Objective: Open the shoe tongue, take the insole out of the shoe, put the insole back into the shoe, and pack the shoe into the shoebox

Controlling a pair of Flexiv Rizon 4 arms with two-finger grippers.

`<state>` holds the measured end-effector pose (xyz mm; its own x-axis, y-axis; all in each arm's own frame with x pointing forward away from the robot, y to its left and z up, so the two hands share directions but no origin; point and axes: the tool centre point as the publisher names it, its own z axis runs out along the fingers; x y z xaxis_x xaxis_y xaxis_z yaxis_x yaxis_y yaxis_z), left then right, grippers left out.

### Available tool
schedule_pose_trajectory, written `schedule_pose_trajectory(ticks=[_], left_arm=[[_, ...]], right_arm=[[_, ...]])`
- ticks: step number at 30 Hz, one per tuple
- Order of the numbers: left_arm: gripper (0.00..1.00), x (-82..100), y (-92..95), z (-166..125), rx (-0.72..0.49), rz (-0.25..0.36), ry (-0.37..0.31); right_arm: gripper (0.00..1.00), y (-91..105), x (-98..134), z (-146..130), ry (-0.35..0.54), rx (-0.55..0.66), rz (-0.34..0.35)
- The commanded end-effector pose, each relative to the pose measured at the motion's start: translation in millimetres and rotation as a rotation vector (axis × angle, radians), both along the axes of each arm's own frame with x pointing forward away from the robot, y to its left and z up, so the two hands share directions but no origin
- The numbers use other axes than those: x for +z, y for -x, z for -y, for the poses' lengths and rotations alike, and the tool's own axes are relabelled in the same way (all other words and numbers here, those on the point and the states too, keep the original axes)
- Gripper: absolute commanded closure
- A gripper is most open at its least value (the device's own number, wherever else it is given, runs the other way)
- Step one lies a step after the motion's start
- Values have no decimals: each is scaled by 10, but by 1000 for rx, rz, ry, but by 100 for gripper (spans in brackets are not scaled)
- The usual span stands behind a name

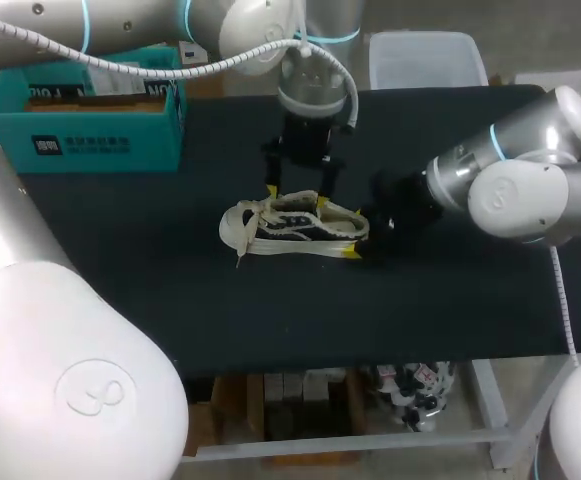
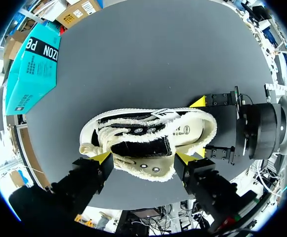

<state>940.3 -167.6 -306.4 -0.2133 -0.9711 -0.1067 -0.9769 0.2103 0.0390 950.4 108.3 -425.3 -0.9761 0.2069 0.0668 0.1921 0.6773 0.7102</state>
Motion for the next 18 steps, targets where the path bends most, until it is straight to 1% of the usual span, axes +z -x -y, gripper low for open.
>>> schedule_pose_trajectory(ticks=[1,6,9,14,18], left_arm=[[23,-81,-49,106,-5,-16,-52],[27,-153,-57,149,-9,-21,-69],[29,-203,-65,161,-9,-26,-81],[27,-290,-70,139,-12,-36,-102],[27,-346,-46,88,-12,-49,-102]], right_arm=[[100,-26,-43,-5,-3,0,2],[100,-26,-43,-5,-3,0,2],[100,-26,-43,-5,-3,0,2],[100,-26,-43,-5,-3,0,2],[100,-26,-43,-5,-3,0,2]])
